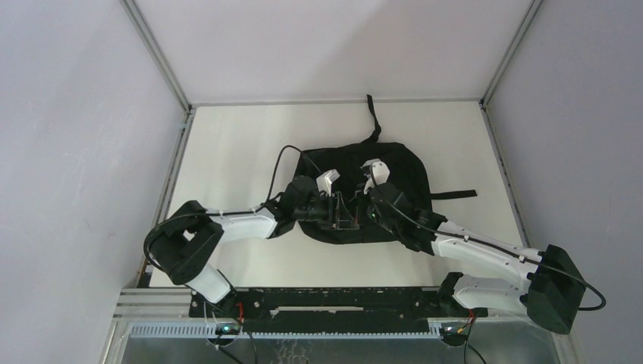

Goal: Pack the student bag
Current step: Adjust the student bag at the center of the board.

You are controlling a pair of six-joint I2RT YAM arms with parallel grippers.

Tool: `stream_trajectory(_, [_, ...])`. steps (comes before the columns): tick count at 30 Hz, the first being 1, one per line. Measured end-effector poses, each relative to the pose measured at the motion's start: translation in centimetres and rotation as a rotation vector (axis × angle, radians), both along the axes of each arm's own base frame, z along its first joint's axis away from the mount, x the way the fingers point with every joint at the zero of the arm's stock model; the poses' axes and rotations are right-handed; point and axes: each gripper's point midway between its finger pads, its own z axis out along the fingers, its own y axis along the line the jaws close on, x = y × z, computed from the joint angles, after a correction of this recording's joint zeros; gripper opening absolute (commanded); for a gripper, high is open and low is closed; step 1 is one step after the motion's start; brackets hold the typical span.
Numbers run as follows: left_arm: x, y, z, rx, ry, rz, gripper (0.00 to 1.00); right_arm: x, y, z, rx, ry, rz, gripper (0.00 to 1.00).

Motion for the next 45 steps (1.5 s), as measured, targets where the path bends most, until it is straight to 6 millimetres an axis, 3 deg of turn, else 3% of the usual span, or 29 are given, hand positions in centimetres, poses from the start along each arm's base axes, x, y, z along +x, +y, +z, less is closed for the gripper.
stream_trajectory(7, [0.5, 0.0, -0.2, 0.013, -0.004, 0.037, 0.39, 0.1, -0.1, 0.0, 0.0, -0.002, -0.004, 0.0])
stream_trajectory(12, [1.1, -0.5, -0.2, -0.012, 0.021, 0.071, 0.01, 0.2, -0.1, 0.0, 0.0, -0.003, -0.011, 0.0])
stream_trajectory(13, [1.2, -0.7, -0.2, -0.022, 0.027, 0.079, 0.0, 0.0, 0.0, 0.0, 0.004, 0.0, 0.0, 0.0])
stream_trajectory(19, [1.5, -0.9, 0.1, -0.06, 0.03, 0.098, 0.0, -0.1, 0.3, 0.2, 0.014, 0.001, 0.014, 0.0])
stream_trajectory(25, [1.0, 0.4, -0.1, -0.053, 0.018, 0.139, 0.01, -0.5, 0.4, -0.5, 0.012, 0.014, 0.025, 0.0])
stream_trajectory(27, [0.7, 0.9, 0.0, -0.05, 0.013, 0.148, 0.12, -0.6, 0.4, -0.5, 0.014, 0.014, 0.027, 0.0])
stream_trajectory(28, [0.7, 1.1, 0.0, -0.048, 0.01, 0.153, 0.13, -0.6, 0.4, -0.5, 0.015, 0.013, 0.028, 0.0])
stream_trajectory(30, [0.7, 1.4, -0.2, -0.038, 0.006, 0.159, 0.01, -0.6, 0.4, -0.4, 0.015, 0.013, 0.028, 0.0])
stream_trajectory(31, [0.7, 1.4, -0.3, -0.034, 0.007, 0.161, 0.0, -0.6, 0.4, -0.5, 0.015, 0.013, 0.028, 0.0])
stream_trajectory(42, [1.0, 1.6, 0.0, -0.031, -0.011, 0.18, 0.0, -0.6, 0.4, -0.6, 0.014, 0.017, 0.03, 0.0])
stream_trajectory(43, [1.0, 1.6, 0.1, -0.032, -0.012, 0.181, 0.0, -0.7, 0.4, -0.6, 0.014, 0.018, 0.031, 0.14])
stream_trajectory(45, [1.1, 1.6, 0.3, -0.035, -0.018, 0.183, 0.0, -0.8, 0.5, -0.7, 0.016, 0.025, 0.036, 0.64])
